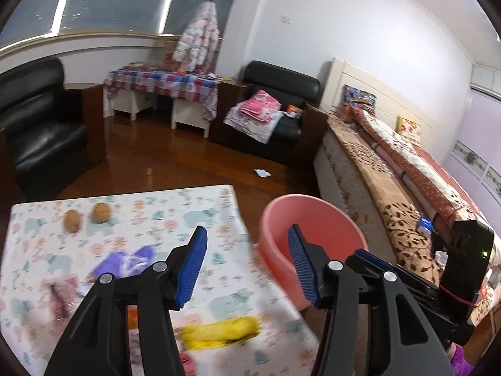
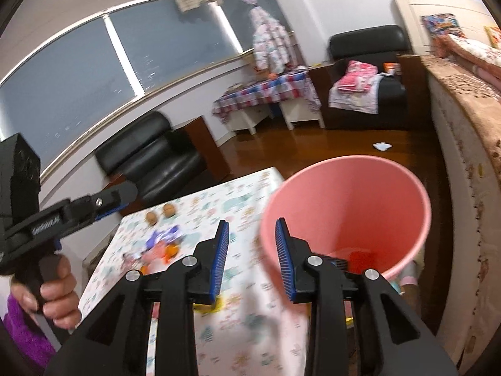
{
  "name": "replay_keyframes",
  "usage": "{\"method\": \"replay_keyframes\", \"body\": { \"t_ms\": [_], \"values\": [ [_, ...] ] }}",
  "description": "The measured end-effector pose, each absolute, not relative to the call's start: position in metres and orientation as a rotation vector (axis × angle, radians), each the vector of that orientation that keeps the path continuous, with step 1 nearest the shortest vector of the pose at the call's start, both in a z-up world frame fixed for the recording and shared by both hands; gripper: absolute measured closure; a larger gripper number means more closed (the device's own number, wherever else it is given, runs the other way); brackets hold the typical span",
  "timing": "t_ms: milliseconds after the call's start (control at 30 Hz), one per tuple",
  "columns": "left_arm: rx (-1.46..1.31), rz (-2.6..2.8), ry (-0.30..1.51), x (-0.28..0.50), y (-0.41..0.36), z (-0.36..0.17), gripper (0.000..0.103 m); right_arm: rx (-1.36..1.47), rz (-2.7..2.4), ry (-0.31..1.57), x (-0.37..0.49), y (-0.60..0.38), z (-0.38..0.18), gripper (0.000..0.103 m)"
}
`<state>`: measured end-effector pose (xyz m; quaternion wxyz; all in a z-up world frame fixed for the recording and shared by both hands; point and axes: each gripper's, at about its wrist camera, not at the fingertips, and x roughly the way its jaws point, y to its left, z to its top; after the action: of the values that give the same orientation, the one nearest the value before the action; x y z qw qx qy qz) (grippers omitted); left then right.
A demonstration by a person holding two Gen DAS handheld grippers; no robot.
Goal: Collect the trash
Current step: 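Move both open grippers back over the remaining wrappers on the table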
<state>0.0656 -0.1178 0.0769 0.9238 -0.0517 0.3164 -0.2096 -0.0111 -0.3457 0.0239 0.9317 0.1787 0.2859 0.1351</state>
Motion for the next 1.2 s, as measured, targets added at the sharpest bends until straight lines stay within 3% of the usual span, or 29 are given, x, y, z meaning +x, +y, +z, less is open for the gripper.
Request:
{"method": "replay_keyframes", "body": {
  "t_ms": [233,533,1200],
  "values": [
    [-0.104,-0.327,0.635,0.041,-0.054,0.075,0.050,0.316,0.369,0.642,-0.017,-0.304,0.018,0.072],
    [-0.149,-0.247,0.754,0.015,-0.004,0.032,0.050,0.249,0.446,0.708,-0.017,-0.264,0.006,0.072],
    [-0.137,-0.197,0.825,0.057,-0.001,-0.007,0.050,0.218,0.472,0.762,-0.005,-0.239,-0.006,0.072]
  ]
}}
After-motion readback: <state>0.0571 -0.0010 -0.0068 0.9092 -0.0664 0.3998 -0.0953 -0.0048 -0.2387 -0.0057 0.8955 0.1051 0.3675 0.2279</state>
